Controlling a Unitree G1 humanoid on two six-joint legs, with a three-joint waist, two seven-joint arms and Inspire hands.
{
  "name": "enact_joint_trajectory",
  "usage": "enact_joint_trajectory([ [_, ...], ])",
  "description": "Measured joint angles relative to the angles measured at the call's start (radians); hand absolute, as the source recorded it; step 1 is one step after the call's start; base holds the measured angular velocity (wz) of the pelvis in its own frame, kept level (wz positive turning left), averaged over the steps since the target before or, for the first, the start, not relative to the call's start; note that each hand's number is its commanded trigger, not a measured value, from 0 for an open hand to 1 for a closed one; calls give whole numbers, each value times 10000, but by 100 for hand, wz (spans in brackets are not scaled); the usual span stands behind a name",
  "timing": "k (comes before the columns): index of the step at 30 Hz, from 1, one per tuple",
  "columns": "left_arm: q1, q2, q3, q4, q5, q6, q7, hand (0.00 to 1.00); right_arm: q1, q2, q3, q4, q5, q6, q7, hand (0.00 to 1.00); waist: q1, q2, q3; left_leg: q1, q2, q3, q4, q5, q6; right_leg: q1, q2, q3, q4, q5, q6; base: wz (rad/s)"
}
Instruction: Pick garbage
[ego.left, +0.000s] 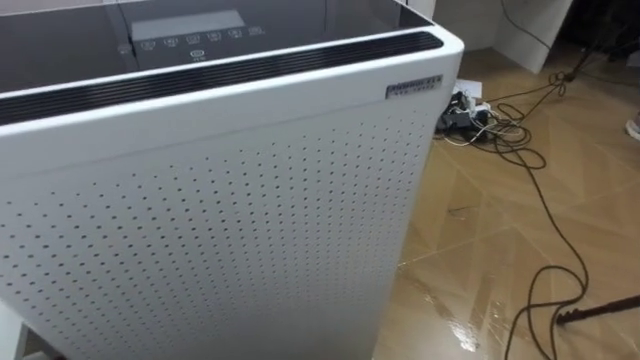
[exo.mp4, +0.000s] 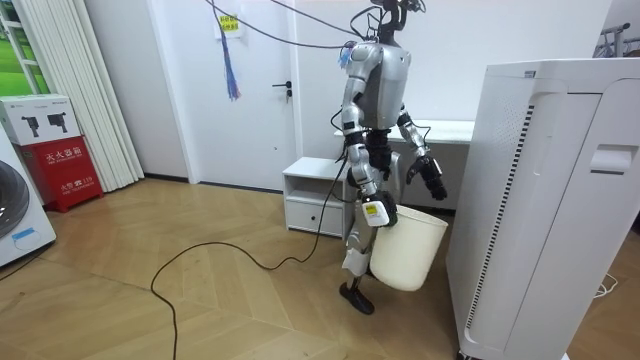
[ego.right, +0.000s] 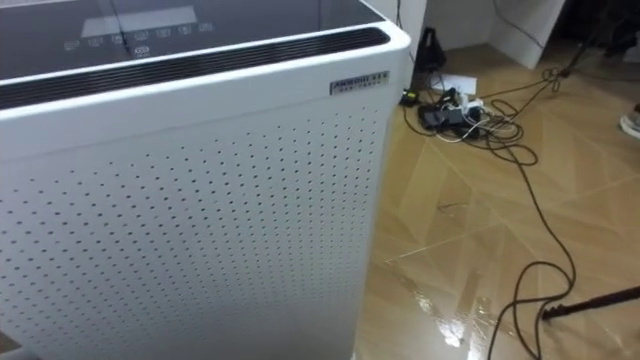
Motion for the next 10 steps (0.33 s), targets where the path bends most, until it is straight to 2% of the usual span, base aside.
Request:
enact_joint_trajectory([
  [4,21,-136,540,1292,-294,1,324,0,-29,179,-171,590,373,-12,-98,100,26,-25,3,174,1,-8,-41,-100,-44,155,43,-6,-42,-77,-23,-1],
  [8,6,-339,1322,2868,-1894,-6,740,0,-1,291,-610,987,642,2,-170,100,32,-16,-5,305,2,-38,-133,-140,-58,288,54,-93,-186,-126,-23,2],
  [10,-3,-457,1771,3584,-2763,12,768,0,-10,411,-899,1294,628,7,-213,100,116,-8,2,457,2,-28,-176,-178,-81,414,86,49,-220,-146,-4,-5],
])
